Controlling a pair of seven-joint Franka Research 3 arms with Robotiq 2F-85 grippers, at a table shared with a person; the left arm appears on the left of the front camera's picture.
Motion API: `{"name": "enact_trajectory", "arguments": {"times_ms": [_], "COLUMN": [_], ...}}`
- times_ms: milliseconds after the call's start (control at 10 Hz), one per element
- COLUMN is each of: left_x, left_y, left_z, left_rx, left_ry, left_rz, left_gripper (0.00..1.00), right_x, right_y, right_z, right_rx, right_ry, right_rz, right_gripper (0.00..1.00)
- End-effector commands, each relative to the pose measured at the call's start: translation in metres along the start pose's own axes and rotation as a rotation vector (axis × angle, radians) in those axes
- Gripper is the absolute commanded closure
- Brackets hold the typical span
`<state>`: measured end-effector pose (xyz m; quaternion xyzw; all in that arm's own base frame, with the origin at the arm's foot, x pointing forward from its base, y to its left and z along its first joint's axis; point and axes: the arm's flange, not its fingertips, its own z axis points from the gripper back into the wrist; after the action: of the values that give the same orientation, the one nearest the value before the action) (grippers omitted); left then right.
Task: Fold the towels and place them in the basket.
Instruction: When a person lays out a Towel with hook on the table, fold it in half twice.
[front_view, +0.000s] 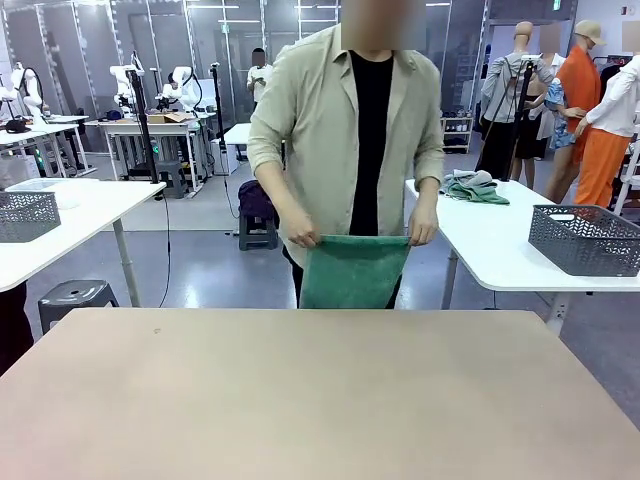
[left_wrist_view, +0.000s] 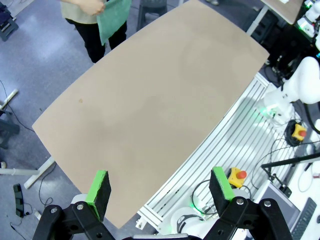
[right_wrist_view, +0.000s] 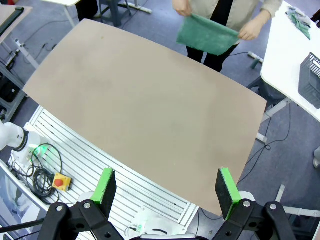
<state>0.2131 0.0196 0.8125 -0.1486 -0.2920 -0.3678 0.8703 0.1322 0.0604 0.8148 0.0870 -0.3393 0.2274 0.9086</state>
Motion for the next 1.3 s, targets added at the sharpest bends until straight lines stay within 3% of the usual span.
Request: {"name": "enact_trajectory", "arguments": {"times_ms": [0, 1200], "left_x": [0.0012, 0.0012], "left_y": [-0.0016, -0.0016], "left_z": [-0.0018, -0.0018], "left_rx": [-0.007, -0.007], "left_ry": [0.000, 0.000], "left_rz": [-0.008, -0.008], "left_gripper": [0.00, 0.00], "right_x": [-0.0004, -0.0004], "right_y": [0.0016, 0.0016], "right_z": [0.0023, 0.0023], "right_rx": [0.006, 0.006], "right_ry": [-0.005, -0.005], "right_rz": [0.008, 0.008], "right_gripper": [0.00, 0.00]}}
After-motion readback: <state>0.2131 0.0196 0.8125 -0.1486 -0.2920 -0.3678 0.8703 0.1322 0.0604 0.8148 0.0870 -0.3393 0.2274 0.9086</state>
